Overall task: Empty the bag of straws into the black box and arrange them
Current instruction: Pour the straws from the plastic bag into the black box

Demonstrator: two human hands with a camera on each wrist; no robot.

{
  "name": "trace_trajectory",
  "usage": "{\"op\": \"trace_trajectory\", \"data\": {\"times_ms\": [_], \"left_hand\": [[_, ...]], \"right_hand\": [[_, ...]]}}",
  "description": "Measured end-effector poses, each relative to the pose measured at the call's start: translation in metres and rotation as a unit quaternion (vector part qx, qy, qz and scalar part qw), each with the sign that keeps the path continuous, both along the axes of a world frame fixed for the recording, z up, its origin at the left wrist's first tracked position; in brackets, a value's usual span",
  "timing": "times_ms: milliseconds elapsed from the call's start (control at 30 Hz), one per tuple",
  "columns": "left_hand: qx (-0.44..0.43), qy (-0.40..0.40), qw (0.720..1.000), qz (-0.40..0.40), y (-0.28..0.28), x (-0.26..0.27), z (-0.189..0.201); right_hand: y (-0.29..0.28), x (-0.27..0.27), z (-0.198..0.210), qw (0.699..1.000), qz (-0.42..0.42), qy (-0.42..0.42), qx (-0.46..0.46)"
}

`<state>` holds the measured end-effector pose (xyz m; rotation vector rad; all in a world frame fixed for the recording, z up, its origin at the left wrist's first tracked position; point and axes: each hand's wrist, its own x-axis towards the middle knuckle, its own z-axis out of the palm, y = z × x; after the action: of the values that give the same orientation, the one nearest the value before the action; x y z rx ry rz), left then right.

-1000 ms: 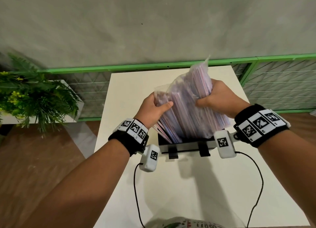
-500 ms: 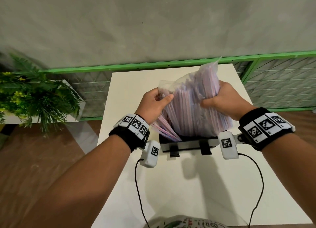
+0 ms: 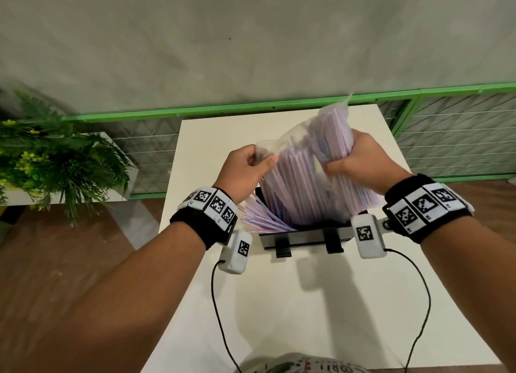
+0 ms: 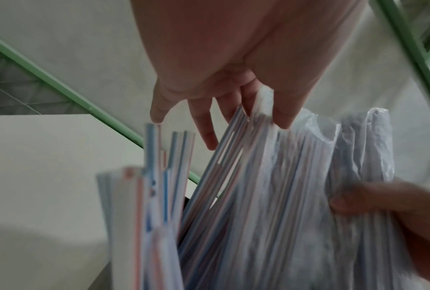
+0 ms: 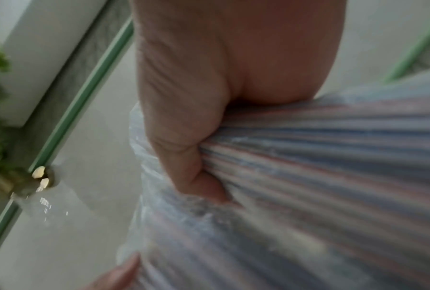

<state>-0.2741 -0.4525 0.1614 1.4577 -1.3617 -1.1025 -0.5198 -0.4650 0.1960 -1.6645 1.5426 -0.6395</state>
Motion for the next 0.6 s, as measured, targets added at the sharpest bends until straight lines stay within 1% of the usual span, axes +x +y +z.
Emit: {"op": "trace_trajectory", "data": {"times_ms": [100, 167, 267, 333, 433, 500, 600], "left_hand": [[0.001, -0.002, 1.000, -0.007, 0.0016, -0.0006, -0.0003], [-0.001, 0.002, 1.000, -0.007, 0.0015, -0.0006, 0.0006], [-0.007, -0.013, 1.000, -0.012, -0.0006, -0.0012, 0.0013], [-0.012, -0.006, 1.000, -0.012, -0.0005, -0.0020, 0.0032], [-0.016, -0.022, 1.000, -0.007, -0.0014, -0.0022, 0.0029], [-0.016, -0.017, 1.000, -0.006, -0.0008, -0.0015, 0.0034], [-0.013, -0.013, 1.000, 0.003, -0.0004, 0.0003, 0.0024]], "right_hand": [[-0.0001, -0.0007, 0.0006, 1.000, 0.011, 0.017, 0.001], [-0.0006, -0.0014, 0.0021, 1.000, 0.001, 0.010, -0.007], [-0.0010, -0.0022, 0.0031, 1.000, 0.007, 0.015, 0.000], [-0.0009, -0.0025, 0.0034, 1.000, -0.007, 0.008, -0.008], [0.0021, 0.0002, 0.0029, 0.999, 0.017, 0.034, -0.001], [0.0019, 0.0005, 0.0036, 1.000, -0.002, 0.014, -0.011], [0.0030, 0.0015, 0.0032, 1.000, 0.008, 0.009, -0.002]]}}
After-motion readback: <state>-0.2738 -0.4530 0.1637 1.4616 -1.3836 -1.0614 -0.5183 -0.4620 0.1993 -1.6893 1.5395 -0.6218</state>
